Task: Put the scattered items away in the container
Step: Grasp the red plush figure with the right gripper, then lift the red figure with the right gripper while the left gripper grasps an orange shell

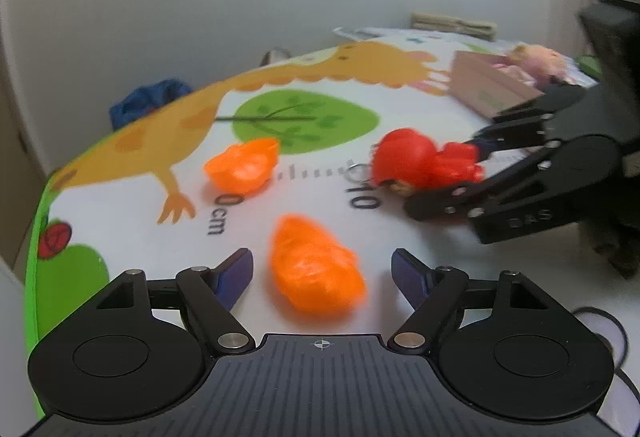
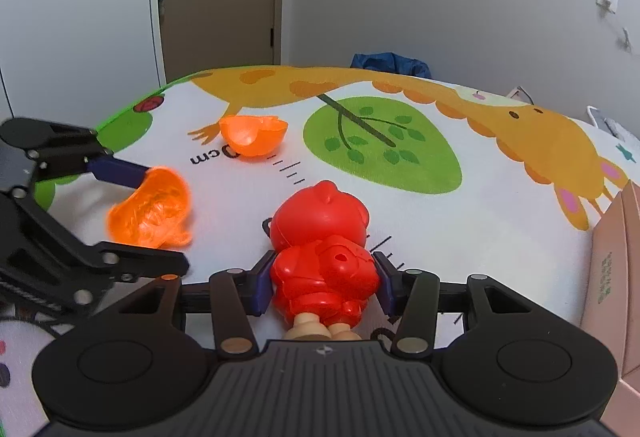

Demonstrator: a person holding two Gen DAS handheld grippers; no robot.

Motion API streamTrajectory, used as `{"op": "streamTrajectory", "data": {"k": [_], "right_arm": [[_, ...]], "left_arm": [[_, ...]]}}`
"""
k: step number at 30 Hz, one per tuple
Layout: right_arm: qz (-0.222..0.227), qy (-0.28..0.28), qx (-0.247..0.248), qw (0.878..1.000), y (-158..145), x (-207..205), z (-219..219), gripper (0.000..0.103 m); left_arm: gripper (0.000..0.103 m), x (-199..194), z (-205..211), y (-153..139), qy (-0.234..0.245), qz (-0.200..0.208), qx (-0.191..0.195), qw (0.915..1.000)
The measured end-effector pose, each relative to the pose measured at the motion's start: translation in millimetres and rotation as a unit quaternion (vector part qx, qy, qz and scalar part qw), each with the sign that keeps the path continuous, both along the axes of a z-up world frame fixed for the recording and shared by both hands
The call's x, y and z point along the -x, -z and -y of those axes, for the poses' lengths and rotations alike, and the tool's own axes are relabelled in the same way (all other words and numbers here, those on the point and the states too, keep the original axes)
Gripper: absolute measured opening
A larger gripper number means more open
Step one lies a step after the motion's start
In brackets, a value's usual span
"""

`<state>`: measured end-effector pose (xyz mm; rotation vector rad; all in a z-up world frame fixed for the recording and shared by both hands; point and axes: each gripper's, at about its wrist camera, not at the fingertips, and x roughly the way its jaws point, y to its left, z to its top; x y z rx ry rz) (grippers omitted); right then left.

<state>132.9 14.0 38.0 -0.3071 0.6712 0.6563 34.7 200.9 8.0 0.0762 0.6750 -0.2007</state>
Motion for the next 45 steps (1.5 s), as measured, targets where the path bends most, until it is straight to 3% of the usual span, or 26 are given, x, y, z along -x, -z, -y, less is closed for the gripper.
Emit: {"op": "streamTrajectory", "data": {"k": [2,5,7,18,33,45], "right_arm": [[-0.002,-0.001,-0.004,1.0,0.4,-0.9,-1.4,0.048],[0.0,-0.002,-0.003,1.0,0.6,0.9,-3.0,0.048],[0.001,-0.002,-0.006,1.0,-0.1,4.7,-2.2,0.048],[-0.008,0.029,-0.022,0.999,-9.4,29.9,25.6,0.048],[0.019,0.127,-0.04,0.991,-29.0,103.4,120.2,0.048],[0.051,0.205,-0.063,0.975,-33.4,155.9,189.6,0.048]], "left_arm": [[0.082,-4.9,-4.3,-0.5,-0.005,-0.005,0.01,0.9999],[0.075,-10.1,-5.3,-0.3,-0.007,-0.005,0.004,1.0],[0.059,-8.8,-2.5,-0.6,-0.003,0.0,-0.007,1.0],[0.059,13.7,20.0,-7.2,0.017,-0.002,-0.001,0.9998],[0.059,34.8,130.4,-27.4,0.128,0.018,0.023,0.9913],[0.059,56.8,196.6,-22.1,0.166,0.009,0.016,0.986]]}}
